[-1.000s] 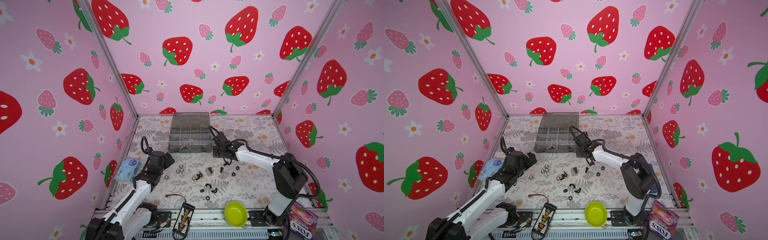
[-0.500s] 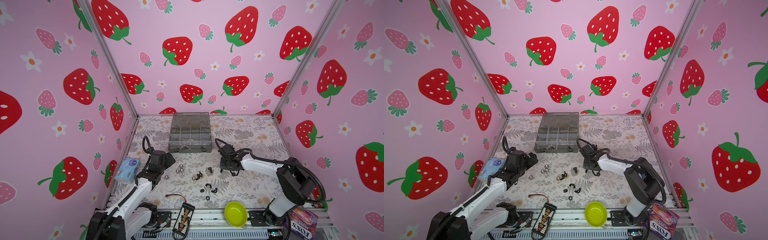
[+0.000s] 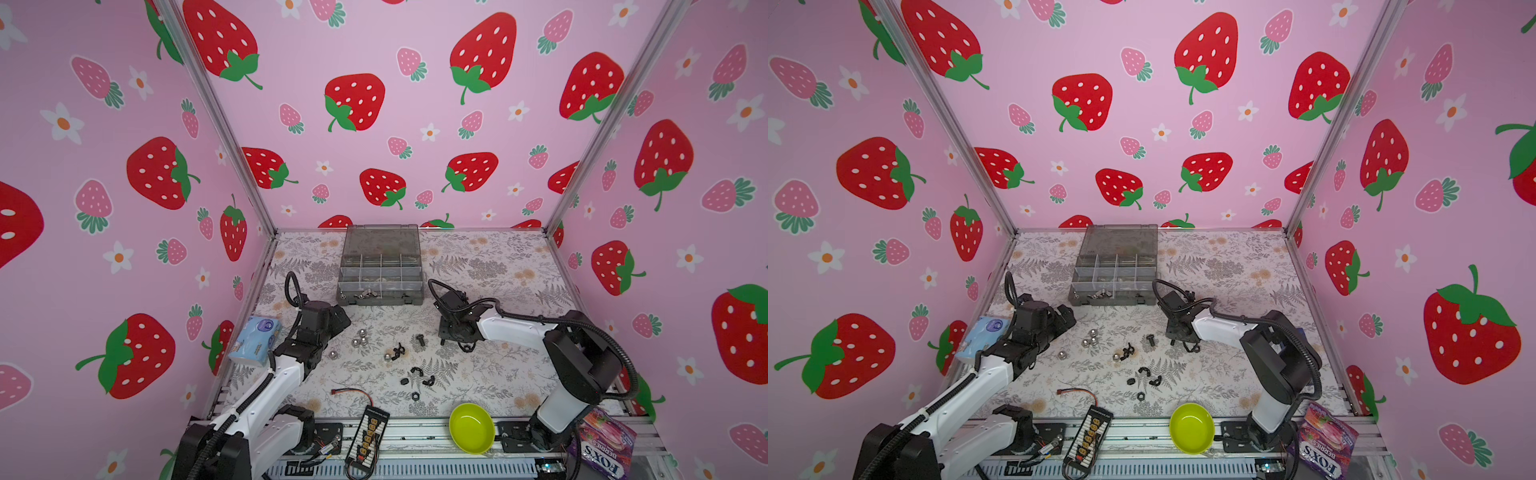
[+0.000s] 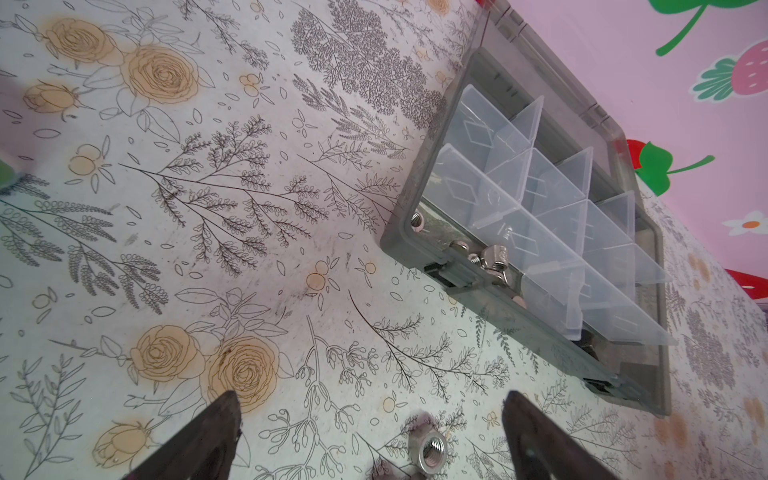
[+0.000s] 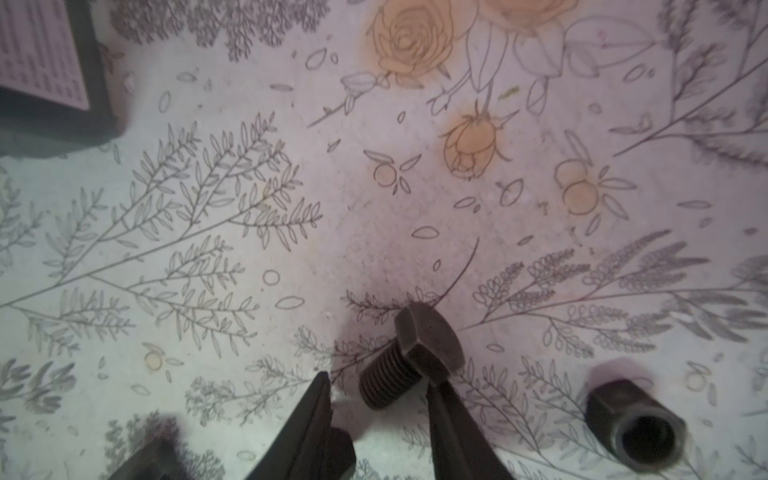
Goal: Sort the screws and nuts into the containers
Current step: 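Close the right gripper on another black hex bolt, then lift the black bolt with the right gripper and carry it toward the box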
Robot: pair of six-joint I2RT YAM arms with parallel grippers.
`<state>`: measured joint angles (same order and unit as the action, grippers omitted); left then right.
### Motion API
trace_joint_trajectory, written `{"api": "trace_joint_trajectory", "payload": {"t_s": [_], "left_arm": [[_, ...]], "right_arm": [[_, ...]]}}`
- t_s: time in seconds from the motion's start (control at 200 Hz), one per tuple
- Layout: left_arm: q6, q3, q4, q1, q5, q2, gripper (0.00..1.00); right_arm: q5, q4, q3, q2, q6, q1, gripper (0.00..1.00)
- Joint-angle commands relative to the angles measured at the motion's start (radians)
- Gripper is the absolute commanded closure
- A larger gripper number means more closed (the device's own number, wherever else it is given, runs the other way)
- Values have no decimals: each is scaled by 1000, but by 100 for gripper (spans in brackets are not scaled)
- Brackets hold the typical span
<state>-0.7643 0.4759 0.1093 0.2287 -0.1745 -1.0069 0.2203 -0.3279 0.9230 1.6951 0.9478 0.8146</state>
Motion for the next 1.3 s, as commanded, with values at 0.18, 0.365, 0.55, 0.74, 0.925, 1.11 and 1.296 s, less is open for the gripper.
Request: {"api": "trace_joint_trajectory", "payload": {"t_s": [0.18, 0.365, 0.55, 0.74, 0.925, 1.11, 1.296], "left_arm": [[-6, 32, -1, -6, -8, 11, 1], [-6, 30, 1, -5, -12, 16, 1], [-8, 27, -6, -6, -10, 13, 1], [-7, 24, -8, -5, -10, 9, 1], [-2, 23, -12, -6, -3, 9, 1], [-3, 21, -17, -5, 0, 5, 1], [-6, 24, -22, -5, 4, 4, 1]], "right_arm": [[29, -8, 26, 53, 11, -18, 56], [48, -20, 34, 69, -8, -20, 60], [79, -33, 25, 71, -13, -30, 63], [80, -30, 25, 85, -35, -34, 77], [70, -13, 36, 82, -79, -34, 92], [75, 29, 66, 56, -144, -30, 100], [107, 50, 157, 44, -220, 3, 100]]}}
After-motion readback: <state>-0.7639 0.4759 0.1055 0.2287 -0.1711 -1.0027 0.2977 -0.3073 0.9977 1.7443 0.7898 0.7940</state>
